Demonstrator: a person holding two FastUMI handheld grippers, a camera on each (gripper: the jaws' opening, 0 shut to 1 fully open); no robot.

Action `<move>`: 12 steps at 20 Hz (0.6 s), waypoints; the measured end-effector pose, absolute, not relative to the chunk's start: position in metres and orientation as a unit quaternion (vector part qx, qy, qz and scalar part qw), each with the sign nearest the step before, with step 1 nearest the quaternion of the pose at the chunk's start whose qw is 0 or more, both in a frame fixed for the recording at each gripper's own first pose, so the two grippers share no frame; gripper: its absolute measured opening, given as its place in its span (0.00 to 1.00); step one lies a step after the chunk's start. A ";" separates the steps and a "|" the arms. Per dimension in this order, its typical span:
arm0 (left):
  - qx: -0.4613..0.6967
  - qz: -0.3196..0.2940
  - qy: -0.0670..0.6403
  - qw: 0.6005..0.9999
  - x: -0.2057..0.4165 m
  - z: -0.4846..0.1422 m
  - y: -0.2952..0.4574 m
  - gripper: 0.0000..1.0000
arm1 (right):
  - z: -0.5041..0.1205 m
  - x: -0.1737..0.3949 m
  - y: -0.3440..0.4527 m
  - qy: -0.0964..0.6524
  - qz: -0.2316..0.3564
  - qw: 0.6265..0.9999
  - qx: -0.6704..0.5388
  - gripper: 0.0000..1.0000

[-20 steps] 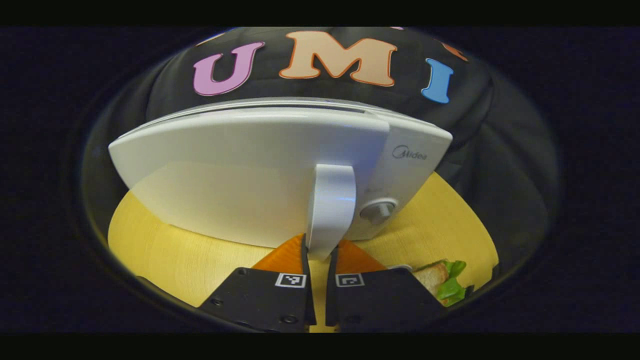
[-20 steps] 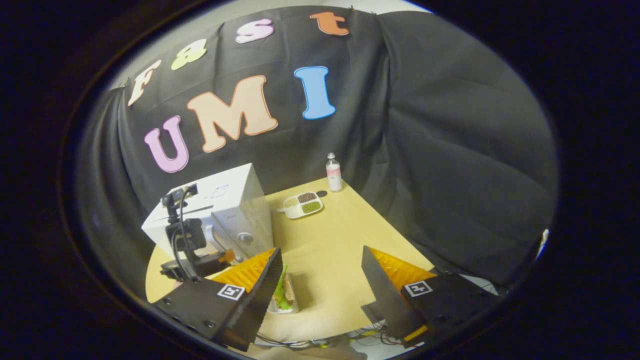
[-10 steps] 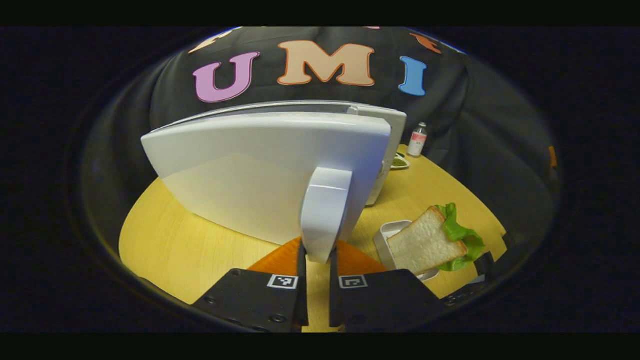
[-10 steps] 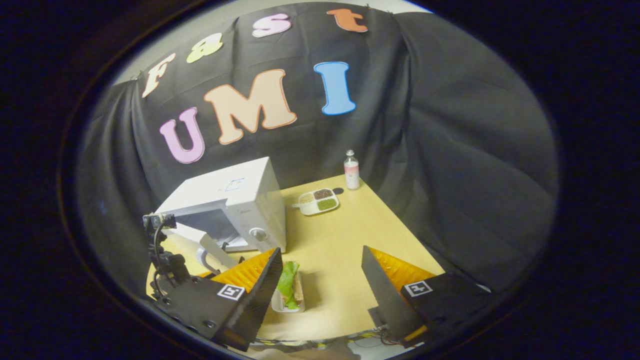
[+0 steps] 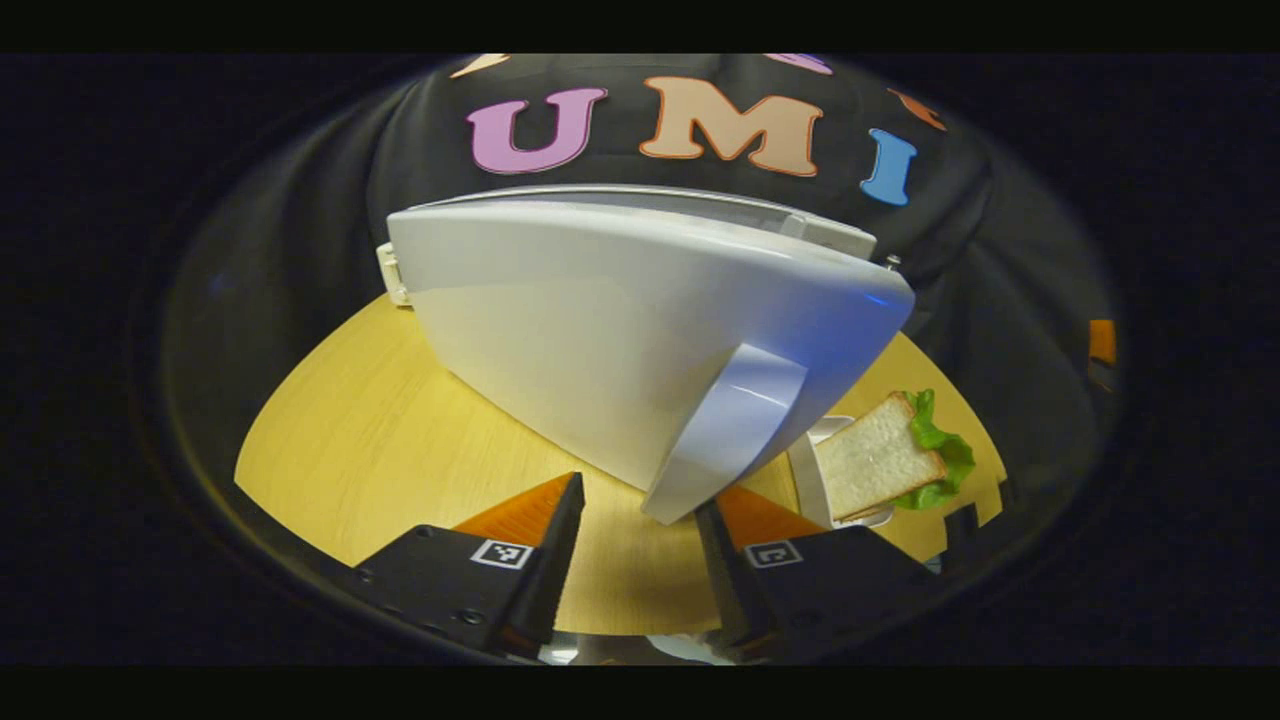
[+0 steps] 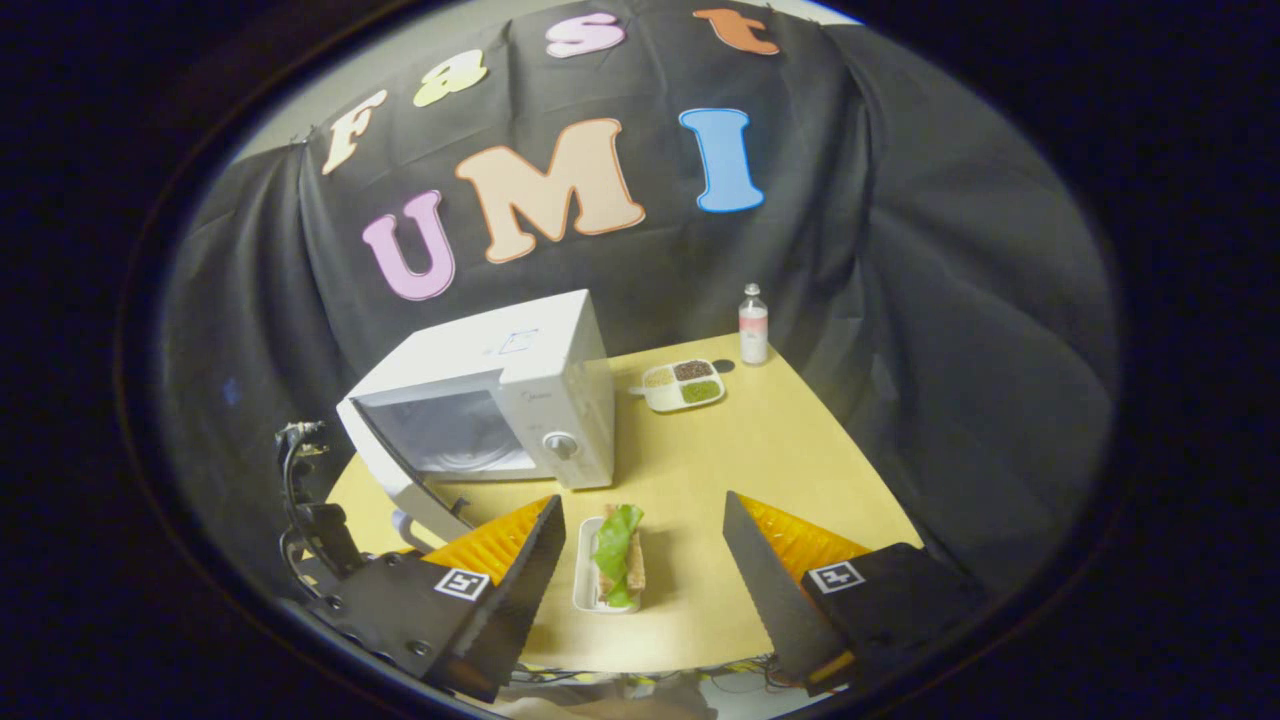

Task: Open the microwave oven with the left hand, put the food in, and close the microwave oven.

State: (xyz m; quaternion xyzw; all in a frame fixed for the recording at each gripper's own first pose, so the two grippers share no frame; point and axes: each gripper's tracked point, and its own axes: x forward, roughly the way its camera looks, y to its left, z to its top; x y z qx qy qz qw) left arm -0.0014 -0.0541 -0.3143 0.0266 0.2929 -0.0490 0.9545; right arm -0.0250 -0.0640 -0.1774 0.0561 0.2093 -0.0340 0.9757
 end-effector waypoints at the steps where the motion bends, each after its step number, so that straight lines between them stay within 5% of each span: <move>1: 0.026 -0.040 0.289 0.956 -0.004 -0.311 -0.048 0.70 | -0.177 -0.025 -0.062 0.209 -0.030 0.976 0.056 0.92; 4: 0.017 -0.017 0.289 0.957 -0.015 -0.306 -0.030 0.94 | -0.179 -0.022 -0.061 0.210 -0.025 0.976 0.055 0.92; 12: -0.008 0.040 0.287 0.957 -0.048 -0.284 0.021 0.98 | -0.184 -0.018 -0.060 0.219 -0.019 0.974 0.047 0.99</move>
